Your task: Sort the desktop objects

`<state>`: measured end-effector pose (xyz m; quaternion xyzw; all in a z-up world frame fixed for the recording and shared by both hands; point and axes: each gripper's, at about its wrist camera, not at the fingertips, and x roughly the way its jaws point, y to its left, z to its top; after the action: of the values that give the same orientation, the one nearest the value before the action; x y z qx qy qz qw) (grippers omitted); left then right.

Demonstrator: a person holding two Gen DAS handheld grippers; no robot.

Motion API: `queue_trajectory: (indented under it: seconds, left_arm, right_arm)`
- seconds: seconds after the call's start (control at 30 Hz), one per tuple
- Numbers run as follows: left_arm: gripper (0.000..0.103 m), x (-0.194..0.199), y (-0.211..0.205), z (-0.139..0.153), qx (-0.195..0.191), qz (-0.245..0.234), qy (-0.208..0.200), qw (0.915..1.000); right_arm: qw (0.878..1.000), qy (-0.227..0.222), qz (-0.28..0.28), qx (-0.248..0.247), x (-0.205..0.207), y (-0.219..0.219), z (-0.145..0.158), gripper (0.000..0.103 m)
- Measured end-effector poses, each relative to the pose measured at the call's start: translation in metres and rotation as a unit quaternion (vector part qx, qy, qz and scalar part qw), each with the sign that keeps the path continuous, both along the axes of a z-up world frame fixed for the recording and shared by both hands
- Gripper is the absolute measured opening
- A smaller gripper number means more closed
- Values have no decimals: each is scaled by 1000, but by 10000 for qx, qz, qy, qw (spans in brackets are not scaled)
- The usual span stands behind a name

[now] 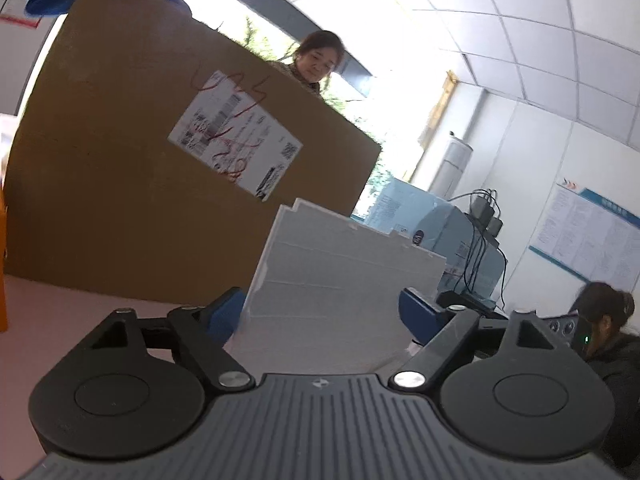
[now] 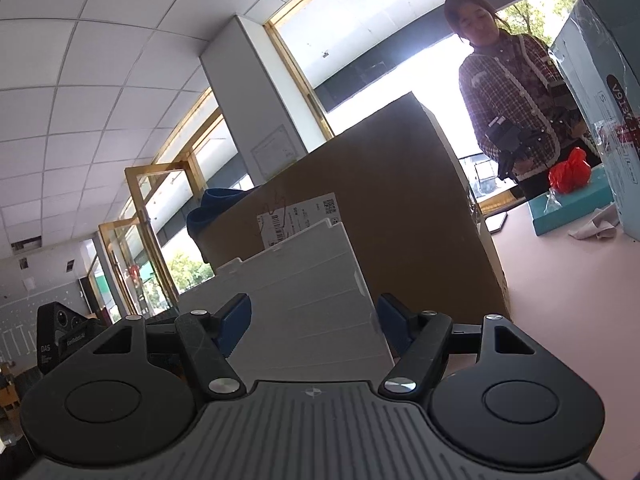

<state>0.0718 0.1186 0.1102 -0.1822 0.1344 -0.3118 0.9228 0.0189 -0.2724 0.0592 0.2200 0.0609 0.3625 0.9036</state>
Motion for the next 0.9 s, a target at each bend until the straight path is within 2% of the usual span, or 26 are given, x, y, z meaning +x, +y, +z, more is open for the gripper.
queue_trajectory:
  seconds: [0.2,0.3,0.43,0.53,0.63,0.77,0.9]
  left_arm:
    - [82,-14,-10,8,546,-98,-433,9975]
    - [83,-19,-19,10,969,-117,-532,9938]
    - [85,-25,-36,11,1702,-80,-613,9835]
    - [85,-30,-49,11,2288,-83,-708,9709]
    - [86,-38,-55,14,2510,-168,-828,9643]
    - [86,-48,-59,22,2639,-166,-903,9602]
    - [86,-58,-58,32,2587,-192,-1019,9604]
  right_arm:
    - [9999,-143,30,-91,-9,-1,4,68]
    - [9995,-172,-3,-258,-13,1,6,68]
    - [9975,-141,-92,-681,-20,7,9,68]
    - [9939,-241,-171,-1064,-28,15,14,68]
    - [9916,-391,-151,-1221,-37,17,19,68]
    - [9894,-547,-135,-1341,-46,19,27,68]
    - [9906,-604,-40,-1224,-51,16,33,68]
